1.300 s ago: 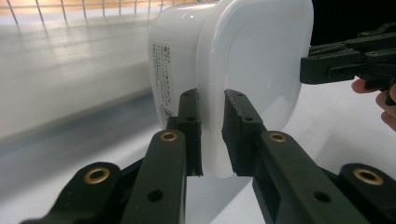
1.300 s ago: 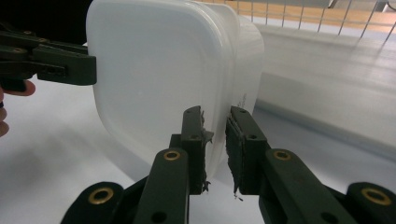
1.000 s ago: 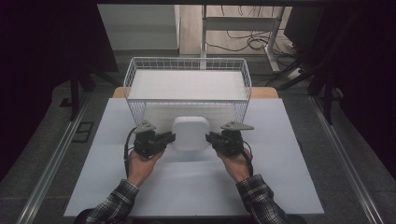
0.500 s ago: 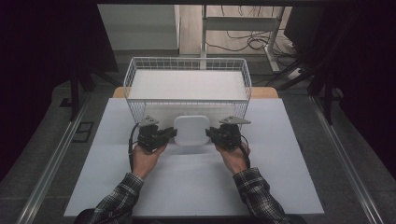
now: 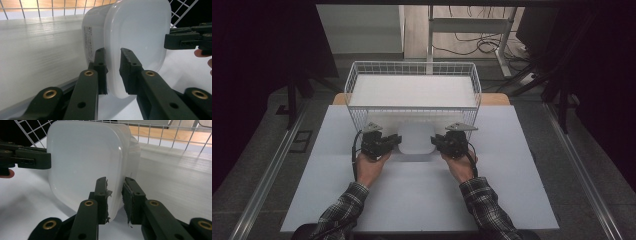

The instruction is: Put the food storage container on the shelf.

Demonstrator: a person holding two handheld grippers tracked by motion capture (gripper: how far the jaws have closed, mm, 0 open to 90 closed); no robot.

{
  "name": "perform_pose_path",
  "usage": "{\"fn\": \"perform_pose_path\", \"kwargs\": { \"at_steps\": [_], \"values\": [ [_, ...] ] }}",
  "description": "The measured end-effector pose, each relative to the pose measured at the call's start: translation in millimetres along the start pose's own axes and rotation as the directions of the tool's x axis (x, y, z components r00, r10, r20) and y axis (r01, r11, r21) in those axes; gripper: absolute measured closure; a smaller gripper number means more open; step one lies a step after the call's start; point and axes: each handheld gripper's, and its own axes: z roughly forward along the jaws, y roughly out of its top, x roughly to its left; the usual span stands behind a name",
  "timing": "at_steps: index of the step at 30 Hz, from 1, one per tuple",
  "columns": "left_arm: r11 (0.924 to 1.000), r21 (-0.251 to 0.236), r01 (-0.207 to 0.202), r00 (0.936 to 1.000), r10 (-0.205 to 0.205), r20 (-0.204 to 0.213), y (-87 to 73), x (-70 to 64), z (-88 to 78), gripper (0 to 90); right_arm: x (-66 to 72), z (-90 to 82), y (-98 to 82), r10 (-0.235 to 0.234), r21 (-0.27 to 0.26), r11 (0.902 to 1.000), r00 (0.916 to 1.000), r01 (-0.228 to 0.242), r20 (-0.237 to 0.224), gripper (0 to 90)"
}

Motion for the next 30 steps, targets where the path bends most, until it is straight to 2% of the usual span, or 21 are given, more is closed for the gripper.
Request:
{"fn": "perform_pose_path", "kwargs": {
  "at_steps": [3, 4, 6, 9, 12, 16, 20, 24, 28, 30],
  "values": [
    [0.9997, 0.009, -0.024, 0.9996, 0.024, -0.013, -0.8, 0.6, 5.5, 71.3, 0.1, 3.7, 1.3, -0.013, 0.002, 0.9999, 0.9998, 0.013, 0.012, 69.8],
    [0.9999, -0.002, -0.010, 0.9999, 0.010, -0.005, -1.5, 2.9, 6.5, 69.9, -0.1, 6.0, 1.4, -0.015, 0.015, 0.9998, 0.9998, 0.015, 0.014, 68.2],
    [0.9999, -0.012, 0.004, 1.0000, -0.004, 0.007, -1.4, 5.3, 7.5, 69.6, -1.7, 8.1, 1.9, 0.007, 0.005, 1.0000, 1.0000, -0.007, 0.007, 67.7],
    [0.9995, -0.016, -0.028, 0.9993, 0.028, -0.023, 1.9, 4.3, 8.7, 67.2, -5.0, 10.5, 4.1, 0.019, -0.001, 0.9998, 0.9998, -0.019, 0.000, 64.9],
    [0.9985, -0.008, -0.054, 0.9968, 0.054, -0.059, 7.4, 3.9, 12.3, 66.0, -4.5, 12.3, 7.2, 0.006, -0.007, 1.0000, 0.9994, -0.006, 0.033, 65.3],
    [0.9986, -0.009, -0.051, 0.9953, 0.051, -0.083, 14.3, 7.1, 16.8, 62.1, -3.9, 15.7, 11.7, -0.001, -0.016, 0.9999, 0.9980, 0.002, 0.063, 62.4],
    [0.9994, -0.017, -0.030, 0.9947, 0.028, -0.099, 20.0, 12.1, 22.8, 58.7, -5.4, 19.1, 15.8, 0.000, -0.027, 0.9996, 0.9959, 0.002, 0.090, 59.1],
    [0.9996, -0.021, -0.018, 0.9954, 0.016, -0.094, 22.3, 12.8, 25.5, 58.0, -7.8, 19.3, 17.8, 0.012, -0.017, 0.9998, 0.9969, -0.011, 0.078, 57.4],
    [0.9996, -0.029, -0.001, 0.9970, -0.001, -0.078, 25.4, 13.5, 18.6, 53.7, -8.9, 16.3, 17.4, 0.025, -0.019, 0.9995, 0.9983, -0.024, 0.052, 56.6],
    [0.9992, -0.033, -0.020, 0.9975, 0.018, -0.069, 25.4, 10.5, 13.7, 53.0, -8.1, 13.0, 17.0, 0.024, -0.023, 0.9995, 0.9991, -0.023, 0.035, 56.7]
  ]
}}
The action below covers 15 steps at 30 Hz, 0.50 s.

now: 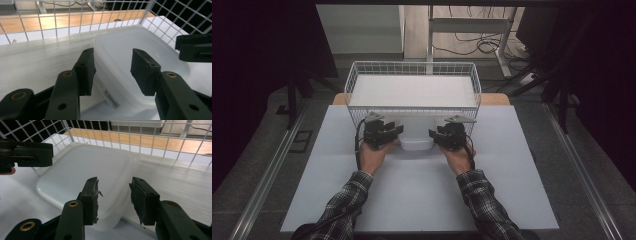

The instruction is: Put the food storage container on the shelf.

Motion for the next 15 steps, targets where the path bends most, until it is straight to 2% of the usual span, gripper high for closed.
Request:
{"fn": "perform_pose_path", "kwargs": {
  "at_steps": [2, 4, 7, 9, 11, 13, 15],
  "values": [
    [0.9998, 0.004, -0.018, 0.9997, 0.018, 0.016, -1.7, -3.3, -6.5, 53.1, 1.0, -3.3, -0.1, -0.008, 0.004, 1.0000, 0.9999, 0.008, -0.011, 57.8],
    [0.9999, -0.003, -0.010, 0.9992, 0.010, 0.037, -4.9, -6.4, -13.2, 53.3, 1.9, -7.8, -0.5, -0.020, -0.001, 0.9998, 0.9994, 0.020, -0.027, 60.5],
    [0.9997, 0.000, -0.024, 0.9975, 0.024, 0.067, -10.2, -10.5, -24.3, 51.9, 4.0, -16.1, -1.0, -0.044, -0.003, 0.9990, 0.9982, 0.044, -0.042, 67.2],
    [0.9995, 0.001, -0.032, 0.9952, 0.031, 0.092, -14.8, -14.0, -31.4, 47.6, 5.9, -21.9, -2.0, -0.056, -0.002, 0.9984, 0.9970, 0.056, -0.053, 73.8],
    [0.9992, 0.001, -0.039, 0.9927, 0.038, 0.114, -20.0, -17.4, -38.7, 39.0, 8.4, -26.7, -3.7, -0.066, 0.004, 0.9978, 0.9948, 0.066, -0.077, 81.6],
    [0.9985, -0.010, -0.054, 0.9897, 0.055, 0.133, -27.1, -20.1, -46.1, 32.1, 11.2, -30.0, -5.5, -0.077, 0.011, 0.9969, 0.9924, 0.078, -0.096, 86.4],
    [0.9970, -0.027, -0.073, 0.9840, 0.076, 0.161, -35.8, -21.4, -52.3, 26.1, 14.5, -31.9, -7.3, -0.089, 0.011, 0.9958, 0.9893, 0.091, -0.116, 88.4]
  ]
}}
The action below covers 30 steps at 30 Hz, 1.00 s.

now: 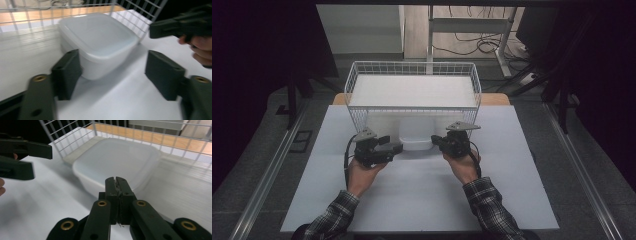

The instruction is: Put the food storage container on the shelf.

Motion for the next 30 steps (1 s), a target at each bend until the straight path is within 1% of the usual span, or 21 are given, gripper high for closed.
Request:
{"fn": "perform_pose_path", "kwargs": {
  "at_steps": [3, 5, 7, 8, 10, 12, 13, 15, 20, 22, 23, 26, 30],
  "values": [
    [0.9995, 0.007, -0.030, 0.9995, 0.030, 0.014, -9.0, -4.0, -7.4, 17.7, 8.0, -1.5, -2.8, -0.040, 0.006, 0.9992, 0.9992, 0.040, -0.009, 88.8],
    [0.9990, 0.018, -0.041, 0.9991, 0.041, -0.003, -14.2, -7.5, -12.1, 13.8, 12.7, -2.4, -5.3, -0.061, 0.004, 0.9981, 0.9979, 0.062, -0.021, 88.9],
    [0.9988, 0.029, -0.039, 0.9991, 0.040, -0.014, -19.4, -10.3, -16.3, 9.5, 17.0, -3.5, -8.3, -0.080, 0.007, 0.9967, 0.9963, 0.081, -0.032, 88.9],
    [0.9988, 0.031, -0.039, 0.9990, 0.039, -0.019, -22.4, -11.6, -18.6, 8.8, 18.4, -3.5, -8.9, -0.087, 0.010, 0.9961, 0.9956, 0.088, -0.033, 88.9],
    [0.9980, 0.048, -0.042, 0.9981, 0.044, -0.043, -28.8, -15.5, -23.7, 6.5, 21.5, -4.0, -10.2, -0.100, 0.010, 0.9949, 0.9945, 0.100, -0.033, 88.9],
    [0.9960, 0.062, -0.065, 0.9950, 0.069, -0.072, -36.3, -20.8, -28.8, 5.0, 23.0, -3.6, -11.4, -0.099, 0.010, 0.9949, 0.9941, 0.100, -0.045, 88.9],
    [0.9942, 0.072, -0.080, 0.9924, 0.086, -0.088, -40.2, -23.4, -31.0, 4.0, 23.9, -3.2, -12.1, -0.100, 0.012, 0.9948, 0.9938, 0.101, -0.048, 88.9],
    [0.9912, 0.087, -0.100, 0.9887, 0.109, -0.104, -47.5, -27.4, -34.9, 2.6, 24.9, -1.6, -13.9, -0.102, 0.018, 0.9945, 0.9933, 0.103, -0.055, 88.9],
    [0.9868, 0.100, -0.128, 0.9849, 0.138, -0.104, -61.5, -34.4, -42.5, 1.8, 27.8, 4.4, -18.9, -0.104, 0.036, 0.9936, 0.9922, 0.107, -0.069, 88.9],
    [0.9844, 0.104, -0.142, 0.9825, 0.153, -0.107, -65.6, -37.5, -44.7, 1.5, 29.3, 7.2, -20.4, -0.105, 0.043, 0.9931, 0.9916, 0.109, -0.075, 88.9],
    [0.9815, 0.113, -0.155, 0.9801, 0.167, -0.108, -67.2, -39.0, -45.8, 1.5, 29.9, 8.6, -21.1, -0.108, 0.047, 0.9926, 0.9911, 0.112, -0.078, 88.9],
    [0.9781, 0.122, -0.169, 0.9772, 0.182, -0.109, -70.0, -41.8, -47.4, 1.3, 31.9, 13.4, -23.1, -0.109, 0.060, 0.9916, 0.9903, 0.115, -0.086, 88.9],
    [0.9765, 0.119, -0.180, 0.9741, 0.194, -0.117, -70.9, -43.3, -49.0, 1.3, 32.8, 21.6, -24.5, -0.112, 0.076, 0.9900, 0.9896, 0.119, -0.090, 88.9]
  ]
}}
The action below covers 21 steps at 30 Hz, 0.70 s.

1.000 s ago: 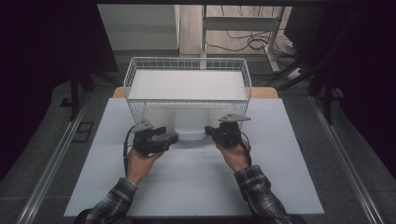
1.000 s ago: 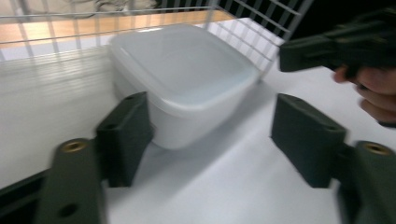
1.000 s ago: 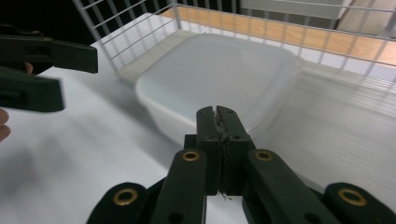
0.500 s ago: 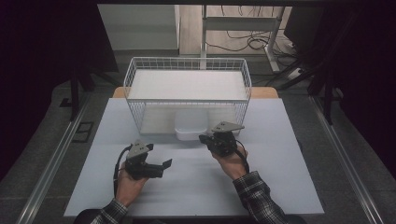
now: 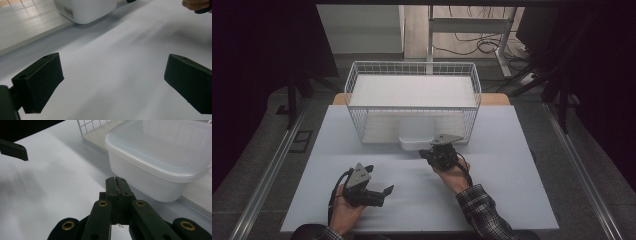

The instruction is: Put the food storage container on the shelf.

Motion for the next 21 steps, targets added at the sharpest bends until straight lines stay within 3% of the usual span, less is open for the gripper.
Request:
{"fn": "perform_pose_path", "kwargs": {
  "at_steps": [10, 21],
  "values": [
    [1.0000, -0.007, 0.005, 1.0000, -0.005, -0.007, -0.8, 1.4, 0.5, 1.4, -4.6, 21.8, -0.1, 0.020, 0.036, 0.9992, 0.9998, -0.020, -0.001, 88.9],
    [0.9997, 0.003, 0.022, 0.9998, -0.022, 0.001, -1.0, 2.7, 1.1, 2.4, -13.4, 38.7, 9.4, 0.024, 0.023, 0.9994, 0.9992, -0.024, 0.032, 88.9]
  ]
}}
